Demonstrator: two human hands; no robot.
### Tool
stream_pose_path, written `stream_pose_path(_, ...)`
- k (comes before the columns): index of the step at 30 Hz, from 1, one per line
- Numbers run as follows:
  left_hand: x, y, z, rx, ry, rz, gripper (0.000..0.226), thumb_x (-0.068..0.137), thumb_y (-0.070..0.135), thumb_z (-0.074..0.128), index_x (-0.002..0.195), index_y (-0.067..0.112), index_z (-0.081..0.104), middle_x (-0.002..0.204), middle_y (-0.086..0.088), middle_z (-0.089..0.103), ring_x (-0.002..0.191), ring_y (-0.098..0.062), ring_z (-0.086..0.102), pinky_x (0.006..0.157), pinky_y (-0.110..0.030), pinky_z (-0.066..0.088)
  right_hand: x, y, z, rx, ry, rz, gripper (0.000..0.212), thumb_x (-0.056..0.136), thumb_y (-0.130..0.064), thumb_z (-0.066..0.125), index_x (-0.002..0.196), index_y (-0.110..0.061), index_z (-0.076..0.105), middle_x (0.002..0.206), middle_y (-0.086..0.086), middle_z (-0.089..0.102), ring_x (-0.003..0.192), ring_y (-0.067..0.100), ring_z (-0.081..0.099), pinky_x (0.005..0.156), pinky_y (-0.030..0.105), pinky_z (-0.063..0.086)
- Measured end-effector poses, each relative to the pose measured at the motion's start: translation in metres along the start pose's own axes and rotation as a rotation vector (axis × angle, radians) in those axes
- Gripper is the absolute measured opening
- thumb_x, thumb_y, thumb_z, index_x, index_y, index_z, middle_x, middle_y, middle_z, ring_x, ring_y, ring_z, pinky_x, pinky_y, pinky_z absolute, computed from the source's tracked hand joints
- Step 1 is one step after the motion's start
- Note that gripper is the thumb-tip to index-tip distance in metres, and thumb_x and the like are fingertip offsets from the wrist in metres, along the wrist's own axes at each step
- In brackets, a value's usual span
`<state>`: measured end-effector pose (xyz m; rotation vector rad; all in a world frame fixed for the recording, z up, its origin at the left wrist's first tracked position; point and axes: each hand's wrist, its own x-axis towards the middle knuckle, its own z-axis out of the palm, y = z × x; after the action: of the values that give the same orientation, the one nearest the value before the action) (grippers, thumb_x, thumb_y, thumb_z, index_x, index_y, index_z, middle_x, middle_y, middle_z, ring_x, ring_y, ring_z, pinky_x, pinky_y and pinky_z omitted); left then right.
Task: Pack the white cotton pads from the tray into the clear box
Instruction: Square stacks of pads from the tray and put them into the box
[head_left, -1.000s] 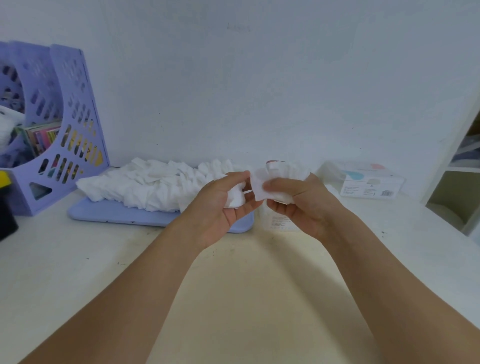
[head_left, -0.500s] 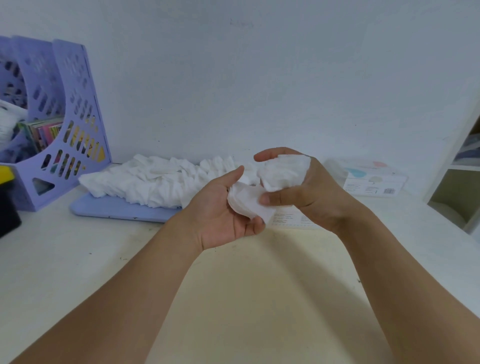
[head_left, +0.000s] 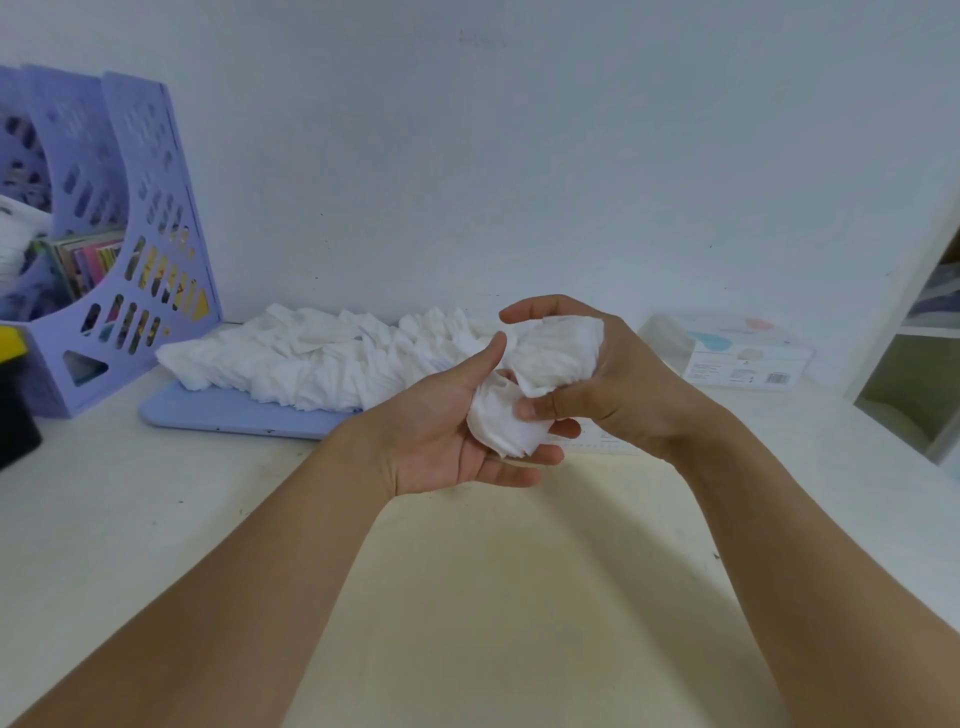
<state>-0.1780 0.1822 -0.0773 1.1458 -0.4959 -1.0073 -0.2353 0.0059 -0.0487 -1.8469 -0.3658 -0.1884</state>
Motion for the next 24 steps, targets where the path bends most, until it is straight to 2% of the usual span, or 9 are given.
stream_pose_path(5,0.000,-0.001,0.001,0.034,0.002,0.010,0.070,0.092,0.064,0.037,0.132,0.011,0.060,0.119,-0.021,0.069,0.090,-0.031,0.072,0.070,-0.038,0.062,0.001,0.002,0.001,-0.021,-0.021,0.012,0.068,0.072,0.019,0.079,0.128,-0.015,0.060,0.108,0.028,0.065,0.095,0.056,0.061,0.072,0.076,0.047)
stream_pose_path(9,0.000,-0.002,0.001,0.019,-0.009,0.008,0.071,0.091,0.064,0.039,0.130,0.009,0.061,0.119,-0.021,0.069,0.091,-0.032,0.072,0.073,-0.040,0.062,0.000,0.003,-0.001,0.011,-0.068,0.039,0.070,0.073,0.020,0.077,0.131,-0.015,0.058,0.100,0.018,0.069,0.084,0.044,0.060,0.064,0.049,0.046)
stream_pose_path(11,0.001,-0.002,0.001,0.013,-0.014,0.012,0.070,0.093,0.064,0.037,0.130,0.008,0.061,0.119,-0.021,0.069,0.089,-0.030,0.071,0.074,-0.040,0.062,0.000,0.003,0.000,0.000,-0.060,0.036,0.070,0.073,0.019,0.078,0.131,-0.015,0.059,0.105,0.022,0.070,0.090,0.052,0.062,0.068,0.055,0.048)
stream_pose_path(13,0.002,-0.003,0.000,-0.003,-0.033,0.017,0.070,0.095,0.063,0.036,0.131,0.008,0.060,0.120,-0.022,0.067,0.085,-0.028,0.070,0.075,-0.040,0.062,0.001,0.003,0.002,-0.025,-0.042,0.025,0.069,0.072,0.018,0.080,0.129,-0.016,0.060,0.110,0.021,0.069,0.100,0.047,0.067,0.072,0.067,0.050)
stream_pose_path(14,0.002,-0.003,0.000,-0.017,-0.046,0.017,0.070,0.096,0.063,0.036,0.132,0.008,0.060,0.120,-0.022,0.066,0.084,-0.027,0.068,0.076,-0.040,0.062,0.001,0.003,0.002,-0.035,-0.033,0.025,0.069,0.071,0.017,0.080,0.128,-0.017,0.061,0.110,0.019,0.070,0.097,0.042,0.070,0.071,0.065,0.051)
stream_pose_path(17,0.002,-0.002,-0.001,-0.040,-0.078,0.019,0.071,0.093,0.065,0.038,0.131,0.009,0.060,0.120,-0.021,0.064,0.081,-0.023,0.065,0.077,-0.040,0.061,0.002,0.004,0.003,-0.040,-0.012,0.033,0.069,0.071,0.016,0.081,0.126,-0.019,0.062,0.103,0.015,0.070,0.086,0.030,0.068,0.063,0.046,0.051)
stream_pose_path(20,0.003,-0.002,-0.005,-0.043,-0.140,0.031,0.077,0.088,0.069,0.048,0.135,0.009,0.059,0.124,-0.022,0.060,0.083,-0.023,0.062,0.080,-0.041,0.060,0.002,0.003,0.003,-0.055,0.020,0.018,0.068,0.070,0.016,0.082,0.125,-0.017,0.062,0.101,0.020,0.067,0.084,0.031,0.067,0.063,0.047,0.051)
stream_pose_path(22,0.002,-0.003,-0.007,-0.033,-0.171,0.045,0.070,0.087,0.058,0.064,0.136,0.009,0.057,0.124,-0.022,0.060,0.083,-0.023,0.059,0.079,-0.041,0.059,0.003,0.003,0.002,-0.037,0.015,0.015,0.068,0.069,0.017,0.082,0.125,-0.016,0.061,0.105,0.024,0.066,0.081,0.032,0.066,0.061,0.045,0.052)
stream_pose_path(24,0.003,-0.004,-0.009,0.003,-0.164,0.058,0.057,0.086,0.029,0.073,0.136,0.007,0.056,0.121,-0.020,0.063,0.082,-0.021,0.056,0.077,-0.039,0.058,0.004,0.005,0.001,-0.009,0.000,0.022,0.070,0.066,0.016,0.083,0.124,-0.018,0.062,0.099,0.026,0.064,0.072,0.029,0.063,0.052,0.035,0.051)
